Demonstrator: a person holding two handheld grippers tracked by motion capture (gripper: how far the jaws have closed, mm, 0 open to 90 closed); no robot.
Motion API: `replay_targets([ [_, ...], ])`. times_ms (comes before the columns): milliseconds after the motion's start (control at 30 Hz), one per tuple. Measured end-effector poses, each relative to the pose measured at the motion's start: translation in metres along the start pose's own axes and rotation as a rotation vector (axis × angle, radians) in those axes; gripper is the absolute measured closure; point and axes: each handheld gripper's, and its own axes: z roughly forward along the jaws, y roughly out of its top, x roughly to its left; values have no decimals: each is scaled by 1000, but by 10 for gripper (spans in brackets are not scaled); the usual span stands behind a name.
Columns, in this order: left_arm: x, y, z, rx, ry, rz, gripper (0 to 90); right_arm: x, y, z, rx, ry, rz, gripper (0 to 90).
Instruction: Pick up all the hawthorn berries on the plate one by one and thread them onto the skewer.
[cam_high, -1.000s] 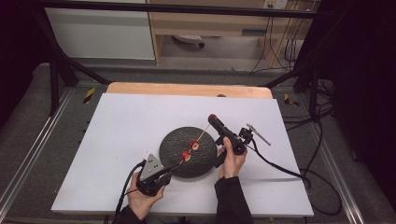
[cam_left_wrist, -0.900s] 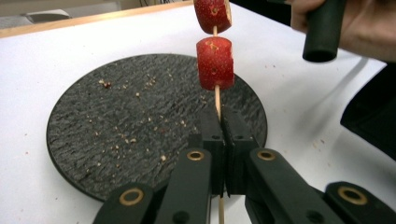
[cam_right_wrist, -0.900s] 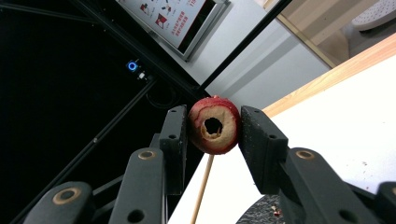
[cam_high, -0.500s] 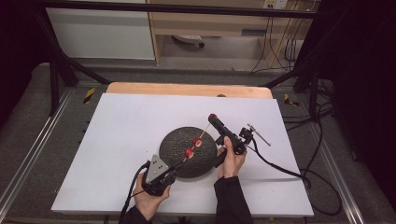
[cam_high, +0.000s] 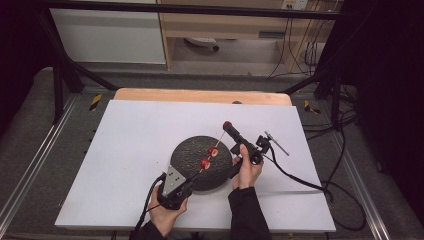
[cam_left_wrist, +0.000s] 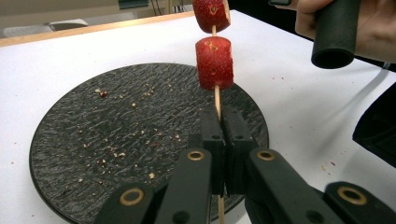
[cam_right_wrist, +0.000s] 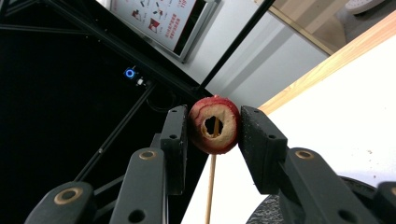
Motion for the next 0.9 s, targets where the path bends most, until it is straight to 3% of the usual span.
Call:
replay_targets([
  [133,0,2,2,5,21,-12,888,-1,-2,2,-3,-19,13,636],
  [433,4,12,13,25,3,-40,888,-1,-14,-1,57,-34,-22,638],
  [767,7,16,21,32,-25,-54,888,0,-17,-4,84,-42,-64,635],
  [833,8,16,20,30,-30,-54,887,0,-15,-5,95,-44,-79,619],
  [900,10,17,18,30,-34,-56,887,1,-14,-5,108,-51,-106,545],
])
